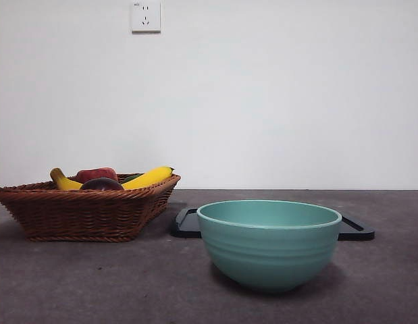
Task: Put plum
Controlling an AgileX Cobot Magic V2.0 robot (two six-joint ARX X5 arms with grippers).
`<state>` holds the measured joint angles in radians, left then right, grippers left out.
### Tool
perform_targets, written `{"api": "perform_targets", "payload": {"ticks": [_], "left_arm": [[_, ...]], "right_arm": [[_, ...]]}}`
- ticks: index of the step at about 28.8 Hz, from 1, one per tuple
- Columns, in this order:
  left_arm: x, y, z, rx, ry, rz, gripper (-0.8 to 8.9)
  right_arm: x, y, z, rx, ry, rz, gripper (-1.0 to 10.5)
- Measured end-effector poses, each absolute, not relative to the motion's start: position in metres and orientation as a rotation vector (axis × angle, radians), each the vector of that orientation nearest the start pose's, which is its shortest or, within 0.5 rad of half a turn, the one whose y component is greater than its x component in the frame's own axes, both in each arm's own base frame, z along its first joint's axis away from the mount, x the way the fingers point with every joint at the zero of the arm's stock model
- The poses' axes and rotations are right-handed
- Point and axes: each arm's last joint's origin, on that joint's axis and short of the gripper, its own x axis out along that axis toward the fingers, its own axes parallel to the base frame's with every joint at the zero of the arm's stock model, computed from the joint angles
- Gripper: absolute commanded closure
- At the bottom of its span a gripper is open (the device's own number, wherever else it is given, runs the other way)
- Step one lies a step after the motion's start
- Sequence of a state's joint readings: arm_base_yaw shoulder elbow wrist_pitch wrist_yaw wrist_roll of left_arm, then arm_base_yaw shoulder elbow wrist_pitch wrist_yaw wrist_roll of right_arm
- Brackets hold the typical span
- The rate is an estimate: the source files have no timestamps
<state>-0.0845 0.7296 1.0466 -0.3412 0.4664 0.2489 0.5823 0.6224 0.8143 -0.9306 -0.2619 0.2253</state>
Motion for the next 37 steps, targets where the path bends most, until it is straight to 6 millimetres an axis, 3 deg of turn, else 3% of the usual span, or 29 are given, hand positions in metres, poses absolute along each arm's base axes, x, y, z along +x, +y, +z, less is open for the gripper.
{"api": "perform_targets", "payload": {"ticks": [2,7,13,19,29,37], "left_arm": [[0.117,-0.014,0.391,0.256,-0.111,-0.363,7.99],[0.103,-0.003,0.336,0.259,-0.132,-0.124,7.99],[0.096,0.003,0.273,0.254,-0.110,-0.016,7.99],[0.095,0.005,0.222,0.246,-0.046,0.028,7.99],[0.097,0.006,0.169,0.215,0.040,0.038,7.99],[0.095,0.006,0.159,0.192,0.131,0.029,7.99]], "right_arm": [[0.084,0.064,0.299,0.081,0.836,0.715,9.4],[0.084,0.064,0.299,0.081,0.836,0.714,9.4],[0.084,0.064,0.299,0.081,0.836,0.715,9.4],[0.084,0.064,0.299,0.081,0.836,0.714,9.4],[0.084,0.064,0.299,0.081,0.836,0.715,9.4],[0.084,0.064,0.299,0.081,0.836,0.715,9.4]]}}
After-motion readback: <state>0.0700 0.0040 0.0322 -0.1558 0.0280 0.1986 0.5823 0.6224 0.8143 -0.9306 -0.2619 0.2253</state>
